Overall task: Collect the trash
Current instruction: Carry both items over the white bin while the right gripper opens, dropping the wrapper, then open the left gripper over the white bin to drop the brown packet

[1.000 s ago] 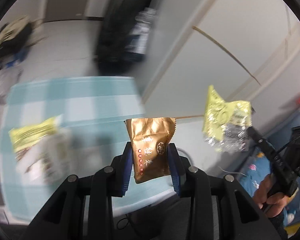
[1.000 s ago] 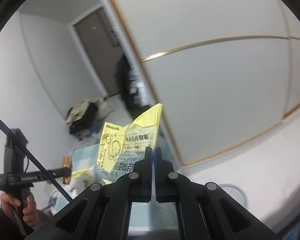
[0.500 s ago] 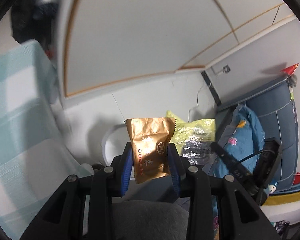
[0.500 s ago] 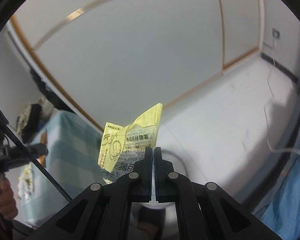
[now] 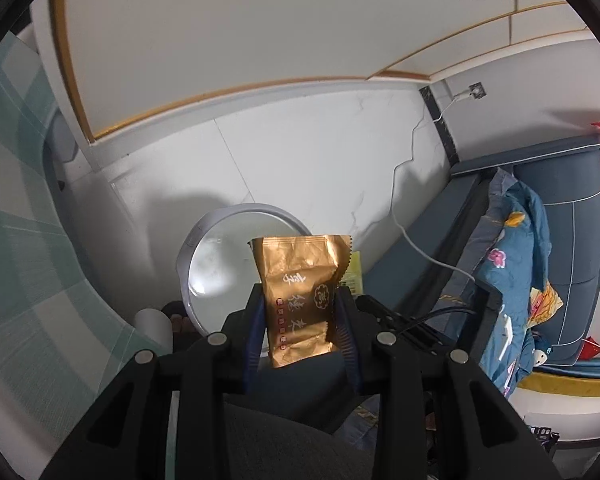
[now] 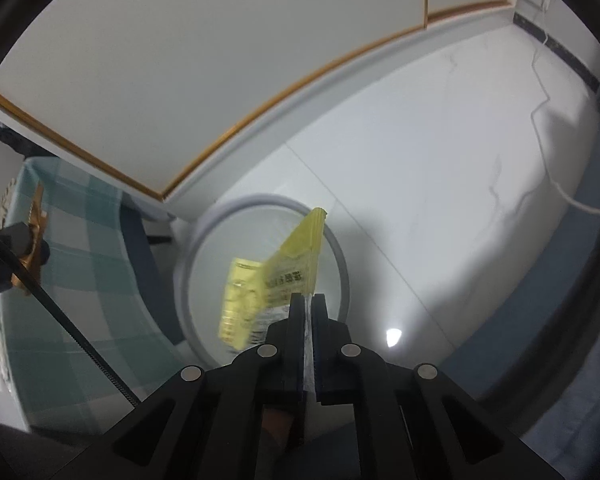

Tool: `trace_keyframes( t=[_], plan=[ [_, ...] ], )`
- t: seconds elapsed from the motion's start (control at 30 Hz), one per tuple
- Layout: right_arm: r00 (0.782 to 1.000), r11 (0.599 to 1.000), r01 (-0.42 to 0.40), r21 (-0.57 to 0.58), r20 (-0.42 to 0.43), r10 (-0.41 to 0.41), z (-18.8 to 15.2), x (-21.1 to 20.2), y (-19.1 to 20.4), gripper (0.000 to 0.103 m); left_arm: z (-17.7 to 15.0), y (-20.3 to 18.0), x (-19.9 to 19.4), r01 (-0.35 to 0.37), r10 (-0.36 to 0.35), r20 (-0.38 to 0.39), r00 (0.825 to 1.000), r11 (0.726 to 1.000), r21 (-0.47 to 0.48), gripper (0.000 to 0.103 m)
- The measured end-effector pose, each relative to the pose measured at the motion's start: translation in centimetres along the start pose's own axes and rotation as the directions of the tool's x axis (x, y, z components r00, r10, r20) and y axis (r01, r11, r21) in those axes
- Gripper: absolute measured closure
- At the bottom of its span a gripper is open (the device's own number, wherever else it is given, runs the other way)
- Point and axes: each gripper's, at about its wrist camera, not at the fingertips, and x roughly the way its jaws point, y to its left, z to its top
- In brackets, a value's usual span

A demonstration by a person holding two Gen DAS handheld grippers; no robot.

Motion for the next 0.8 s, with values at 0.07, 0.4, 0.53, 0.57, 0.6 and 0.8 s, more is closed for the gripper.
trace_keyframes(
  t=[0.07,0.4,0.53,0.57,0.6,0.8],
  plan=[
    [1.000,1.000,0.001,-0.005,-0.018,-0.001,-0.2,0.9,0.3,0.098,0.3,0.2,0.9,0.002,-0.002,-0.024,1.000,1.000,-0.008,0.074],
    [0.999,0.999,-0.018,-0.034,-0.044,0.017,-0.9,1.1,1.0,0.064,0.9,0.0,3.3,-0.015,0.015,-0.106,0.994,1.000,-0.002,0.074],
    [1.000,1.000,-0.012,-0.017,-0.013,0.012,-0.8,-0.5,0.8,0.058,0.8,-0.2,4.4,-0.034,0.036,-0.137,0.990,0.999,0.017,0.074],
    [1.000,1.000,-0.010,-0.012,-0.003,0.009,-0.8,-0.8,0.8,0.054,0.8,-0.2,4.6,-0.041,0.043,-0.140,0.989,0.999,0.019,0.074],
    [1.000,1.000,-0.013,-0.006,0.010,0.013,-0.7,-1.3,0.6,0.053,0.8,-0.3,4.7,-0.048,0.051,-0.145,0.988,0.999,0.022,0.074],
    [0.998,1.000,-0.026,0.010,0.058,0.026,-0.8,-3.1,0.0,0.044,0.6,-0.5,5.9,-0.079,0.087,-0.193,0.977,0.996,0.052,0.074]
  ],
)
